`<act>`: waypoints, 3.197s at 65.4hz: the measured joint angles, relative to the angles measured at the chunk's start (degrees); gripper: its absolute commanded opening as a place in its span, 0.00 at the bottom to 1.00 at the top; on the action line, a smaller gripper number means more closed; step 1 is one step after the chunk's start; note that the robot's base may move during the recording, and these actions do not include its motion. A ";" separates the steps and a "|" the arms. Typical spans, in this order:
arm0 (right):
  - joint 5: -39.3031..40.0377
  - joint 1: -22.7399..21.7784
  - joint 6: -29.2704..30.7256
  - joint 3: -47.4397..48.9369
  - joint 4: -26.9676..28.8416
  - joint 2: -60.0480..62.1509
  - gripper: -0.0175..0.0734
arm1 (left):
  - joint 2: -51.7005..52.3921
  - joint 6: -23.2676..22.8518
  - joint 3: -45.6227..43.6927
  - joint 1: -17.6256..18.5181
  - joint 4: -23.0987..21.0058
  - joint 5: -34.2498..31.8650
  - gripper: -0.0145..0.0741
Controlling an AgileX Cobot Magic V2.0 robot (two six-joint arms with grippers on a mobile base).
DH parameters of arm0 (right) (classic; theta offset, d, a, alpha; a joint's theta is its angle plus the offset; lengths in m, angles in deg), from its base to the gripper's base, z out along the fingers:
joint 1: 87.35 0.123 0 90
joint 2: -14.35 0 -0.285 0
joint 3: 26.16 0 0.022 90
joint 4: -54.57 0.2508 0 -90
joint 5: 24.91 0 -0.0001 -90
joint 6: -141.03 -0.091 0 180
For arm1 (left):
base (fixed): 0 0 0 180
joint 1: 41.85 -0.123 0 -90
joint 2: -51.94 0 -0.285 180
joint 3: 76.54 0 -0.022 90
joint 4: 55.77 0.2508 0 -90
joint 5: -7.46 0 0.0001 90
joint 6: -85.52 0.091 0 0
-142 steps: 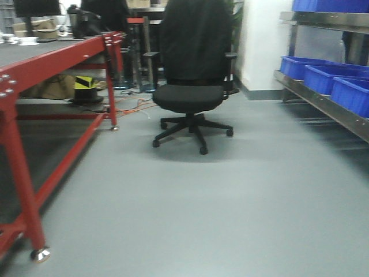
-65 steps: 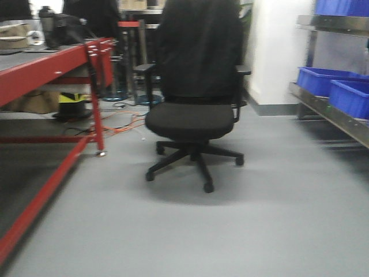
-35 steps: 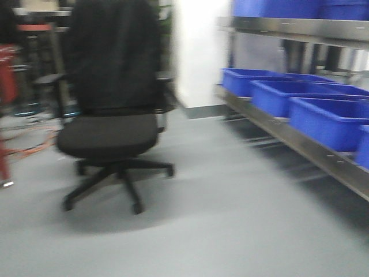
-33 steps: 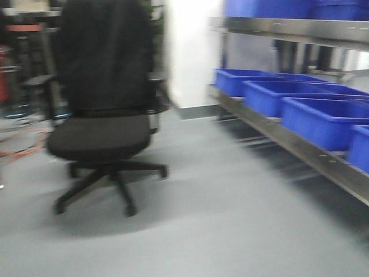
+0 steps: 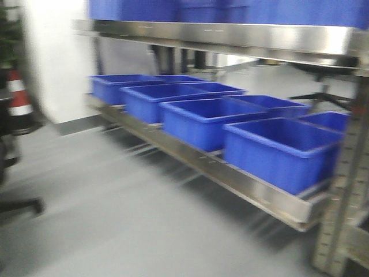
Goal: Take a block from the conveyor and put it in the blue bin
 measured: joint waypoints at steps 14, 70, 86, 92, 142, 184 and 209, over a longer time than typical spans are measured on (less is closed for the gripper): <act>0.00 0.00 0.00 0.00 0.00 0.00 0.01 | 0.00 0.00 0.00 0.00 0.00 0.00 0.04; 0.00 0.00 0.00 0.00 0.00 0.00 0.01 | 0.00 0.00 0.00 0.00 0.00 -0.10 0.04; 0.00 0.00 0.00 0.00 0.09 0.00 0.01 | 0.00 0.00 0.00 0.00 0.00 -0.10 0.04; 0.00 0.00 0.00 0.00 0.09 0.00 0.01 | 0.00 0.00 0.00 0.00 0.00 -0.10 0.04; 0.00 0.00 0.00 0.00 0.09 0.00 0.01 | 0.00 0.00 0.09 0.00 0.00 -0.10 0.04; 0.00 0.00 0.00 0.00 0.09 0.00 0.01 | 0.00 0.00 0.09 0.00 0.00 -0.10 0.04; 0.91 0.00 0.00 0.00 0.27 0.00 0.01 | 0.00 0.00 0.09 0.00 0.00 -0.10 0.04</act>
